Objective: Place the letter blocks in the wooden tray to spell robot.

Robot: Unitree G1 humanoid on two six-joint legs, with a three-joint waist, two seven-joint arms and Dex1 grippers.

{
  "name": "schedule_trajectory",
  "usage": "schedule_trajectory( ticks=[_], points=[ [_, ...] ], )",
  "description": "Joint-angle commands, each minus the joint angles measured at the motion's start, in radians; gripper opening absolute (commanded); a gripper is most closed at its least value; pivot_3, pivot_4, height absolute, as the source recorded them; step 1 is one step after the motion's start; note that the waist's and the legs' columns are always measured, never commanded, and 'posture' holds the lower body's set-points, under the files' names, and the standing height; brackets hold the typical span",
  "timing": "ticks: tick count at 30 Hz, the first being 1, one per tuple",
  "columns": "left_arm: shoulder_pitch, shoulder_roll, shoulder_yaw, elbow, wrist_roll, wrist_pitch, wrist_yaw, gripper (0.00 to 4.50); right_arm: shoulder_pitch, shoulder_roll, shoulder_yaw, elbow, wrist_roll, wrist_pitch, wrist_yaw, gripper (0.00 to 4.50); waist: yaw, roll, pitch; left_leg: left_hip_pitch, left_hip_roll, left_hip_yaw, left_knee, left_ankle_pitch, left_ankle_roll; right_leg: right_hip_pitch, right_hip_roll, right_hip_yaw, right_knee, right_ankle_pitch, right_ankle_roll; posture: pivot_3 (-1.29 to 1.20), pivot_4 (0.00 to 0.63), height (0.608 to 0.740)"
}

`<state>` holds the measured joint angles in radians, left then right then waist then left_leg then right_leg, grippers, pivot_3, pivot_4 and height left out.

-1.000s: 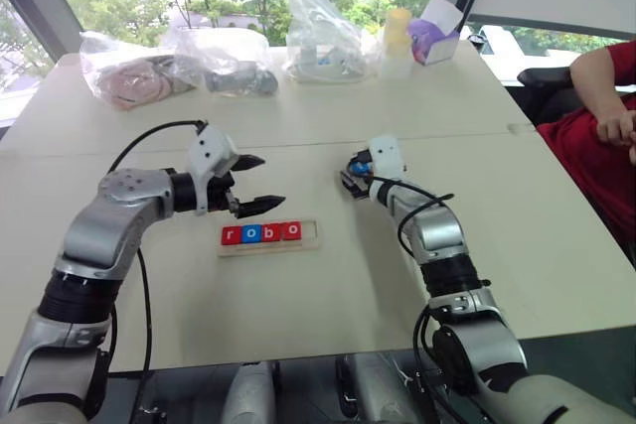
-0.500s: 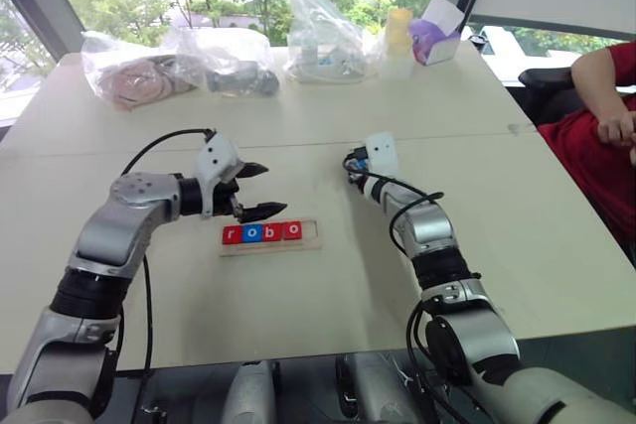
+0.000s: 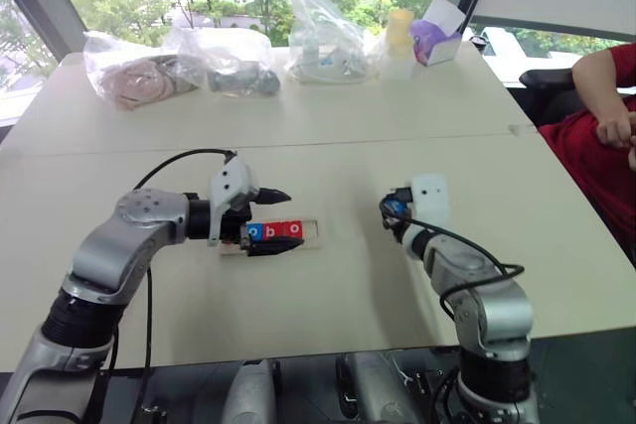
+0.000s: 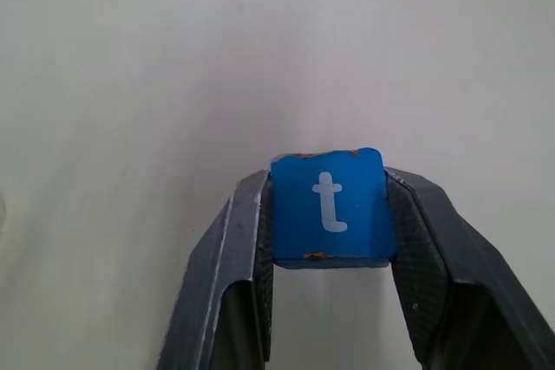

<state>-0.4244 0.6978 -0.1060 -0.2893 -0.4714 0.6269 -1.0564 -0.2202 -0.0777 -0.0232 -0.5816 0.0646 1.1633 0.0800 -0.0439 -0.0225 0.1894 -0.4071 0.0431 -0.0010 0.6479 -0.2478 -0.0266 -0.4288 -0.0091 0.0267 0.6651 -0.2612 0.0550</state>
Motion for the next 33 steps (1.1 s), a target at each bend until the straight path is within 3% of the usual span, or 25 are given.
schedule_trajectory(
  ticks=[1, 4, 10, 11, 14, 18, 21, 24, 27, 33],
  points=[
    [-0.02, -0.019, -0.006, -0.01, -0.008, -0.001, 0.011, 4.5, 0.01, 0.018, -0.013, -0.059, 0.006, 0.024, -0.022, 1.19, 0.0, 0.0, 0.0, 0.0, 0.0, 0.0, 0.0, 0.0, 0.0, 0.0, 0.0, 0.0, 0.0, 0.0, 0.0, 0.0, 0.15, 0.74],
    [-0.037, -0.023, -0.023, 0.027, 0.02, -0.028, 0.002, 4.5, 0.014, 0.018, -0.003, -0.025, 0.005, -0.007, -0.023, 1.19, 0.001, 0.0, 0.0, 0.0, 0.0, 0.0, 0.0, 0.0, 0.0, 0.0, 0.0, 0.0, 0.0, 0.0, 0.0, 0.0, 0.15, 0.74],
    [-0.053, -0.005, -0.015, 0.068, 0.038, -0.053, -0.018, 4.5, -0.008, 0.023, -0.023, 0.001, 0.01, 0.012, -0.033, 4.23, 0.001, 0.0, 0.0, 0.0, 0.0, 0.0, 0.0, 0.0, 0.0, 0.0, 0.0, 0.0, 0.0, 0.0, 0.0, 0.0, 0.15, 0.74],
    [-0.052, -0.002, -0.011, 0.072, 0.039, -0.055, -0.02, 4.5, -0.017, 0.019, -0.03, 0.0, 0.022, 0.026, -0.022, 4.38, 0.001, 0.0, 0.0, 0.0, 0.0, 0.0, 0.0, 0.0, 0.0, 0.0, 0.0, 0.0, 0.0, 0.0, 0.0, 0.0, 0.15, 0.74],
    [-0.052, 0.017, 0.002, 0.088, 0.045, -0.065, -0.031, 4.5, -0.091, -0.057, -0.063, -0.031, 0.078, 0.06, 0.065, 4.38, 0.0, 0.0, 0.0, 0.0, 0.0, 0.0, 0.0, 0.0, 0.0, 0.0, 0.0, 0.0, 0.0, 0.0, 0.001, 0.0, 0.15, 0.74],
    [-0.062, 0.045, 0.027, 0.096, 0.02, -0.057, -0.061, 4.5, -0.17, -0.252, -0.106, 0.008, 0.228, -0.04, 0.335, 4.38, 0.002, 0.0, 0.0, 0.0, -0.001, 0.0, 0.0, 0.0, 0.0, 0.0, 0.0, 0.0, -0.001, 0.0, 0.001, 0.0, 0.15, 0.74],
    [-0.057, 0.107, 0.06, 0.042, -0.059, 0.007, -0.134, 4.5, -0.145, -0.518, -0.129, 0.165, 0.308, -0.332, 0.75, 4.38, 0.005, 0.0, 0.0, -0.001, -0.001, -0.001, -0.001, 0.0, 0.0, 0.0, 0.0, -0.001, -0.002, -0.001, 0.002, 0.0, 0.15, 0.74],
    [-0.036, 0.155, 0.084, -0.012, -0.107, 0.045, -0.163, 4.5, -0.132, -0.669, -0.078, 0.392, 0.265, -0.594, 0.957, 4.38, 0.005, 0.0, 0.0, -0.001, -0.002, -0.001, -0.001, -0.001, 0.002, 0.002, -0.001, -0.001, -0.005, -0.002, 0.003, 0.0, 0.15, 0.74],
    [-0.021, 0.17, 0.106, -0.036, -0.109, 0.044, -0.142, 4.5, -0.169, -0.732, -0.014, 0.62, 0.207, -0.807, 1.084, 4.38, 0.001, 0.0, 0.0, 0.0, -0.002, 0.001, 0.0, -0.002, 0.003, 0.002, -0.001, 0.0, -0.005, -0.002, 0.003, 0.0, 0.15, 0.74],
    [0.013, 0.174, 0.136, -0.058, -0.105, 0.052, -0.085, 4.5, -0.254, -0.715, 0.103, 0.902, 0.119, -1.096, 1.232, 4.38, -0.002, 0.0, 0.001, 0.002, -0.001, 0.002, 0.0, -0.001, 0.003, 0.002, 0.0, 0.001, -0.002, -0.002, 0.003, 0.0, 0.15, 0.74]
  ],
)
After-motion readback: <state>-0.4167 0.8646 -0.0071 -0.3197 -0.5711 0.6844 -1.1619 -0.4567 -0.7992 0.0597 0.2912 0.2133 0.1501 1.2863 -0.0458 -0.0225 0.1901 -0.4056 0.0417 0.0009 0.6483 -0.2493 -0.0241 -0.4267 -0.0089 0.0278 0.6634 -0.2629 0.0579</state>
